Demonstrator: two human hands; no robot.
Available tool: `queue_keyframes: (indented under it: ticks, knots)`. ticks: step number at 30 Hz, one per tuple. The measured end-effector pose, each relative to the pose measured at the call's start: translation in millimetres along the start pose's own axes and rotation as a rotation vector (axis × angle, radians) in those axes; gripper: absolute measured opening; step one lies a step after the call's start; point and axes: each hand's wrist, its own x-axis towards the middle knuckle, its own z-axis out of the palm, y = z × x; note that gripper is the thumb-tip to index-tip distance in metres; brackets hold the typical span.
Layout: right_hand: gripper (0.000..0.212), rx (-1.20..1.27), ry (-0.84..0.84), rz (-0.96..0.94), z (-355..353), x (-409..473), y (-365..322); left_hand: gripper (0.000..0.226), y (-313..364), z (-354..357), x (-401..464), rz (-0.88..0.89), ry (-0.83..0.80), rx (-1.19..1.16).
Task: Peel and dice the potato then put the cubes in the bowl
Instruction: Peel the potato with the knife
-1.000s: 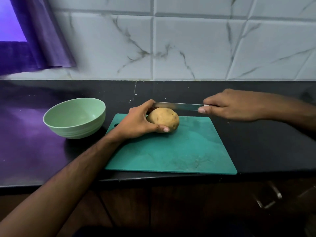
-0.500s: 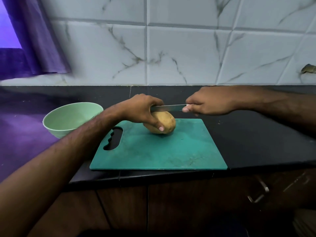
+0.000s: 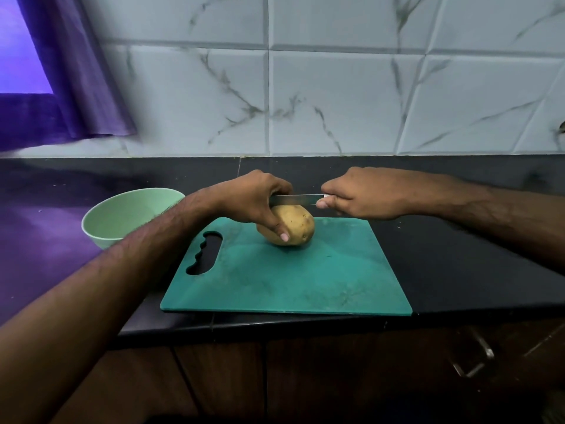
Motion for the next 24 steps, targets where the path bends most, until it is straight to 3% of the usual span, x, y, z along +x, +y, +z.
queue_keyframes:
  ticks: [15, 20, 24]
  knots:
    - [0.039, -0.094, 0.050, 0.011, 5.9, -0.8, 0.9, 0.060, 3.3, -4.7, 8.7, 0.000, -0.069, 0.071]
    - [0.038, -0.047, 0.015, 0.004, 6.8, 0.8, 1.7, 0.057, 9.0, -3.6, 13.4, -0.009, -0.180, 0.090]
    - [0.038, -0.003, 0.001, -0.016, 7.8, 2.6, 3.5, 0.059, 9.8, -1.6, 13.7, -0.002, -0.144, 0.081]
